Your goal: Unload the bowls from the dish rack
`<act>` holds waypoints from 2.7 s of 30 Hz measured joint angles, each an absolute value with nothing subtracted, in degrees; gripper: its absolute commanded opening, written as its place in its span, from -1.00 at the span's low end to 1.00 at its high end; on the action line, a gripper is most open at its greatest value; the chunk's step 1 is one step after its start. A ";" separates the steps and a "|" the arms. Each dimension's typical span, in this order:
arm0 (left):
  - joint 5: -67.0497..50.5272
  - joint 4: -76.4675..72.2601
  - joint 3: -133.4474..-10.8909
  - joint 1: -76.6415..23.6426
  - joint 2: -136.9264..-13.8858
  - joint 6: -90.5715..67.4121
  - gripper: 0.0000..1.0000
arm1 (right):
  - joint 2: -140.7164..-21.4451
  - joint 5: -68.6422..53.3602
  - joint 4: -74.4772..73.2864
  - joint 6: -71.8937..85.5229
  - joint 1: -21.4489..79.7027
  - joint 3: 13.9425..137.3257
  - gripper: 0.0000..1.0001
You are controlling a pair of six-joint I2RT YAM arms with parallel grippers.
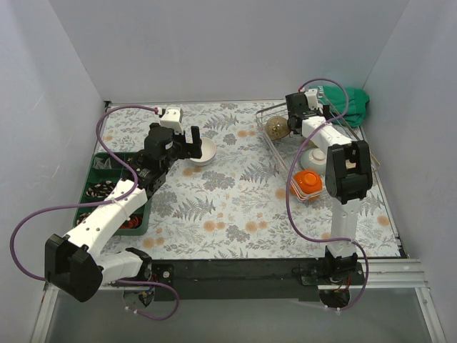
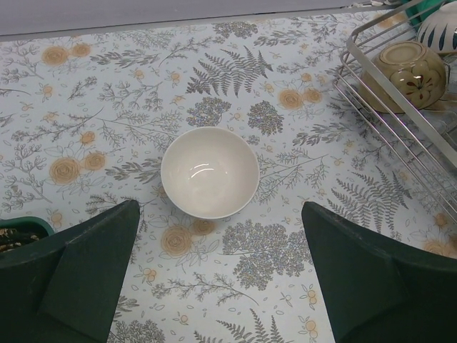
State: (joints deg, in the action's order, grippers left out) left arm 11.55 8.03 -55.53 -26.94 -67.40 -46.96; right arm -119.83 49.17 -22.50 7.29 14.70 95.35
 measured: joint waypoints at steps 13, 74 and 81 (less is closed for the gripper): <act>11.27 7.68 -55.53 -26.96 -67.40 -47.33 0.96 | -116.38 48.34 -22.81 7.18 14.63 92.77 -0.28; -3.29 1.37 -51.42 -26.98 -70.43 -59.88 0.96 | -70.67 -10.44 8.82 26.83 24.23 50.70 -0.84; -9.76 -2.94 -49.32 -26.98 -74.06 -67.46 0.95 | -73.45 -16.93 22.65 36.42 28.27 46.11 -0.82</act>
State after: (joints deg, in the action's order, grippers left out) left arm -9.76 -2.94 -49.32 -26.98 -74.06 -67.46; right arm -73.45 -16.93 22.65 36.42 28.27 46.11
